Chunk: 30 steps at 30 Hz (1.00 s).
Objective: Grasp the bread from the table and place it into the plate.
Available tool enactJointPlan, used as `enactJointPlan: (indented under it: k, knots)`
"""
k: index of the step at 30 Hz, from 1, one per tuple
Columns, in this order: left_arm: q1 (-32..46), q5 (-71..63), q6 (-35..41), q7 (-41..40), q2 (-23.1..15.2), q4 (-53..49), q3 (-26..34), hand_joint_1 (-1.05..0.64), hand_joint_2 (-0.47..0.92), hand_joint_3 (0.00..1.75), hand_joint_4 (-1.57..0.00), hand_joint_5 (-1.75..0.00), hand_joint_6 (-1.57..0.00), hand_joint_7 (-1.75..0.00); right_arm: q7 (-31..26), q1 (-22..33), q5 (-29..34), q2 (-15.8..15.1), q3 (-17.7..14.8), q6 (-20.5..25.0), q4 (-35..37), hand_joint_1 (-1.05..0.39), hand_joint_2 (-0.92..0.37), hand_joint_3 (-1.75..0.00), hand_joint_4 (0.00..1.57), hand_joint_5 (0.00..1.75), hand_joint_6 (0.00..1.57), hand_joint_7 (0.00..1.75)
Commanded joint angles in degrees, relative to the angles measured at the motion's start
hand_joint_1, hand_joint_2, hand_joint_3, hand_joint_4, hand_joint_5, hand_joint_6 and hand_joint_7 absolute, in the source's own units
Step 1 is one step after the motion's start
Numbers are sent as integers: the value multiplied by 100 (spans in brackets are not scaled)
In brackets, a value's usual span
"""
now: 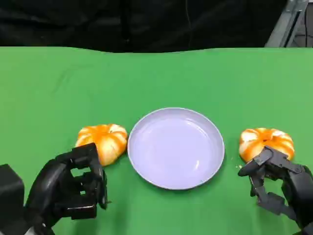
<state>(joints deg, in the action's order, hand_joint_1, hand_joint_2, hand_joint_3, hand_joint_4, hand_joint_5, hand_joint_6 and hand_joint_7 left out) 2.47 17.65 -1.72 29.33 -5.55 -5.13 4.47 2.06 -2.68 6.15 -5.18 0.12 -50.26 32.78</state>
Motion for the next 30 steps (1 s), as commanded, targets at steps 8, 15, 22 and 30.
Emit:
enactJointPlan:
  k: [8, 15, 22, 30]
  knots:
    - [-5, -4, -105, 17, -98, -80, 26, 31, 64, 153, -100, -175, -80, -175, -71, -55, -5, -59, -50, -53, 53, -17, -74, -84, 77, 175, 71, 150]
    - [-16, 5, -101, 18, -101, -81, 27, 31, 63, 154, -101, -175, -80, -175, -33, -67, -30, -75, -39, -45, 66, -17, -73, -85, 77, 175, 71, 150]
    - [42, -836, -1782, -457, 8, -496, 19, 33, 58, 129, -66, -165, -64, -158, -41, -10, -39, -58, -39, 52, -16, -16, -73, -85, 76, 175, 71, 149]
    - [-41, -2582, -3705, -1449, -348, -1317, -119, 12, 70, 46, -44, -86, -67, -55, -42, 10, -43, -59, -42, 6, -33, -16, -73, -85, 76, 175, 72, 148]
